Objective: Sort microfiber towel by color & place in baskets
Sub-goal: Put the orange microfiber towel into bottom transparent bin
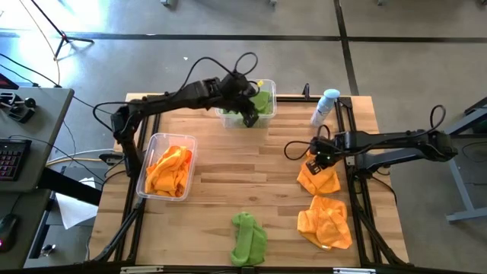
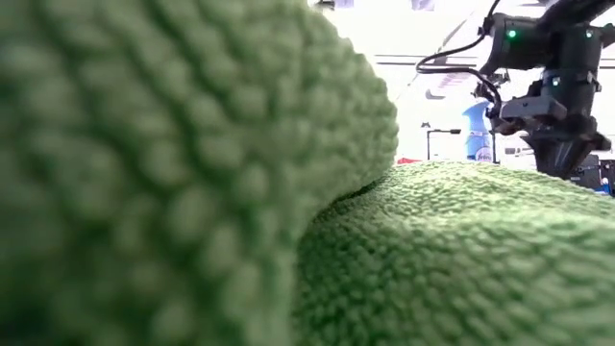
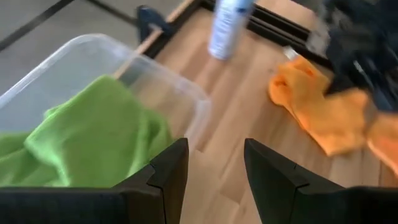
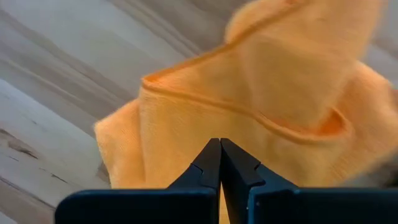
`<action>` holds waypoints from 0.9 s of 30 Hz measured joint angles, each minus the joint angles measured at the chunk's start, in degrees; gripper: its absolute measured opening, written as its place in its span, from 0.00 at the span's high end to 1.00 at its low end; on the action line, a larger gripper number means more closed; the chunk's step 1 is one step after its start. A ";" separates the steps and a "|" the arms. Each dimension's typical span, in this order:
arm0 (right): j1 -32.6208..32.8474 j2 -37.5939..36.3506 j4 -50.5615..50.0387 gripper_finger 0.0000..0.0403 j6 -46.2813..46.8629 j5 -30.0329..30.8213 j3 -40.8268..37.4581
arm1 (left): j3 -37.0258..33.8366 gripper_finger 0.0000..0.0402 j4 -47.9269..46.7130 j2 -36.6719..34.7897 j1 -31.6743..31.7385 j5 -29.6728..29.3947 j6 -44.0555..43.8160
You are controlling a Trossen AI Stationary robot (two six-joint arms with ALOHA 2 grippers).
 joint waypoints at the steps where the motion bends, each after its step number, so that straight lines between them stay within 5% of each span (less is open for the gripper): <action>1: 0.00 0.00 -2.14 1.00 0.23 0.51 1.02 | 0.00 0.64 -0.02 -0.02 -0.49 0.64 1.93; 7: 0.00 -0.02 -8.83 1.00 -0.95 5.32 7.67 | -0.19 0.64 0.02 -0.04 -1.94 5.08 8.95; 18: 0.00 0.02 -9.61 0.98 5.00 3.69 9.75 | -6.37 0.64 0.23 -0.04 -1.29 6.45 11.86; 27: 0.00 0.32 -8.90 0.68 8.68 3.04 9.75 | -13.67 0.64 0.68 -4.15 0.42 7.06 15.23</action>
